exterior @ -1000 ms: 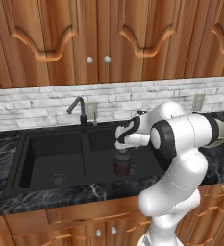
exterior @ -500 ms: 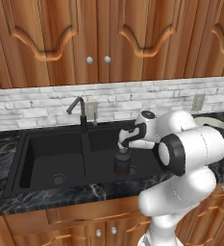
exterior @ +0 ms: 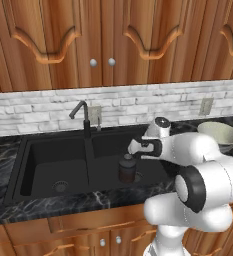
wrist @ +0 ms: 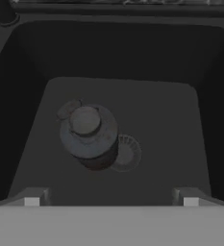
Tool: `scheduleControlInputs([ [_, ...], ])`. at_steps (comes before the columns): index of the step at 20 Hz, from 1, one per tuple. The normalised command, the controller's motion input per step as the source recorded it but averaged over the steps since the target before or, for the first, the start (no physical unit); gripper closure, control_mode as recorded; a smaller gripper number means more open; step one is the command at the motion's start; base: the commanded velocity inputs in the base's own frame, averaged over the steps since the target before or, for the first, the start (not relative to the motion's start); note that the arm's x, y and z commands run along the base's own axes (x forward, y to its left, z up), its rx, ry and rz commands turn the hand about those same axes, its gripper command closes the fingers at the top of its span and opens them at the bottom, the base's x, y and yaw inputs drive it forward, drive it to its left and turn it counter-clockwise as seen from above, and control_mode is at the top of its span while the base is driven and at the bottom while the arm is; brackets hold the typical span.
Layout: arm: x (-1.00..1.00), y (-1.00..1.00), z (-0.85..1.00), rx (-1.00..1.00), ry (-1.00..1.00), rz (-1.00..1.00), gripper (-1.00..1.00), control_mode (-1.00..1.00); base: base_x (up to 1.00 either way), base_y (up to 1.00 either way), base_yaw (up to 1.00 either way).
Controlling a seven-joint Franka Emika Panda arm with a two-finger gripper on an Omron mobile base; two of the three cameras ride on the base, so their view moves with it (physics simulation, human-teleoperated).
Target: Place the bowl in the left basin and the jug in the right basin of the sink.
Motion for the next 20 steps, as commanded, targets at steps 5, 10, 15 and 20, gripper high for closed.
scheduleControlInputs([
  [5, -0.25, -0.12, 0.42, -0.05, 0.0, -0.13, -1.0, -1.0, 0.0, 0.0, 0.0],
  [10, -0.3, -0.13, 0.4, -0.06, 0.0, -0.06, -1.0, -1.0, 0.0, 0.0, 0.0],
  [15, -0.36, -0.18, 0.33, -0.09, 0.0, 0.0, -1.0, -1.0, 0.0, 0.0, 0.0],
  [20, -0.41, -0.2, 0.22, -0.12, 0.0, 0.0, -1.0, -1.0, 0.0, 0.0, 0.0],
])
